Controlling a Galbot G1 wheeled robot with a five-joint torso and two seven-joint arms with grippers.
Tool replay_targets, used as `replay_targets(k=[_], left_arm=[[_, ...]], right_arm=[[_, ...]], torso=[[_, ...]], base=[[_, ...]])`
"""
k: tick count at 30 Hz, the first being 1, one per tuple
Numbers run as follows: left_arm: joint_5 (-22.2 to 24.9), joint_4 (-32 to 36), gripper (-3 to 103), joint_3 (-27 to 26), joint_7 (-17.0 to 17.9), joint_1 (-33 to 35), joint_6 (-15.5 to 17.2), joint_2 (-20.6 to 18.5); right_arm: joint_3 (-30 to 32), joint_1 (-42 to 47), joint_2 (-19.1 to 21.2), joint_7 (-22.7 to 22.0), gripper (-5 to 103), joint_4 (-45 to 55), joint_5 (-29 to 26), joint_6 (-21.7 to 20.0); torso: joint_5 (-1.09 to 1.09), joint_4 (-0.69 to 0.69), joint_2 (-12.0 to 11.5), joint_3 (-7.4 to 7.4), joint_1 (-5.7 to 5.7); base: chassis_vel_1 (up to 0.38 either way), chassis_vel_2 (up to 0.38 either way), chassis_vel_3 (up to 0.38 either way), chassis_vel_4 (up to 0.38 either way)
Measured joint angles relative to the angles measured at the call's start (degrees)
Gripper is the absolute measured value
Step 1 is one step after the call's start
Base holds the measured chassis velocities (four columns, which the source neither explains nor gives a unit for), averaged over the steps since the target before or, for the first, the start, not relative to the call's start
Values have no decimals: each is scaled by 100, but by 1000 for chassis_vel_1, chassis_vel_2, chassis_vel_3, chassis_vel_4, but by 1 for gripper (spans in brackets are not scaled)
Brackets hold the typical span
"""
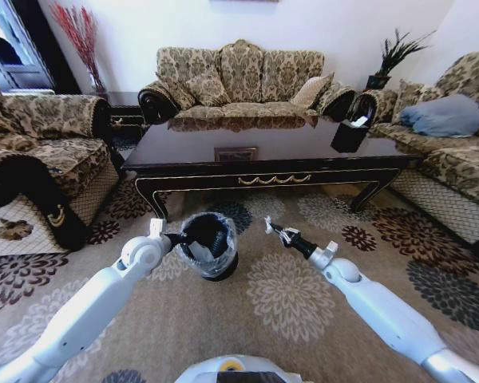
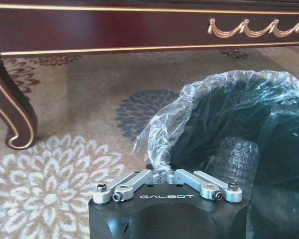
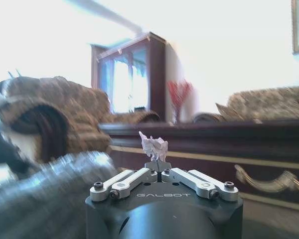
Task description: Move to the front of the table and pick up the trash from the floor, then place it into the trash bin.
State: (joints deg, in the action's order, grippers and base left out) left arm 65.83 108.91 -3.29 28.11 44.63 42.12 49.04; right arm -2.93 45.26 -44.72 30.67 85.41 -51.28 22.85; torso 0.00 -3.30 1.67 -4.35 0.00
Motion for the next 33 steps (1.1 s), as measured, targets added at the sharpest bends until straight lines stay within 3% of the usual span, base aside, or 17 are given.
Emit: replay_targets(k=[11,23,25,27,31,33], left_arm=[[-43,-403,2,157,2,-224,0,396],[-67,-521,2,115,-17,-289,0,567],[-70,-520,2,105,-21,-289,0,561],[-70,-519,2,100,-23,-289,0,554],[-71,-494,2,80,-24,-283,1,529],[-70,-484,2,71,-24,-278,1,528]], right_arm=[[-1133,-858,-281,-286,0,178,-8,171],[-1536,-826,-349,-281,0,81,430,284],[-1513,-798,-326,-253,12,72,456,300],[-1487,-785,-312,-246,12,70,460,306],[-1338,-682,-269,-207,33,70,508,344],[-1305,-657,-266,-204,33,73,516,349]], torso=[[-1,0,0,0,0],[0,0,-1,0,0],[0,0,0,0,0],[-1,0,0,0,0],[0,1,0,0,0],[-1,1,0,0,0]], base=[[0,0,0,0],[0,0,0,0],[0,0,0,0],[0,0,0,0],[0,0,0,0],[0,0,0,0]])
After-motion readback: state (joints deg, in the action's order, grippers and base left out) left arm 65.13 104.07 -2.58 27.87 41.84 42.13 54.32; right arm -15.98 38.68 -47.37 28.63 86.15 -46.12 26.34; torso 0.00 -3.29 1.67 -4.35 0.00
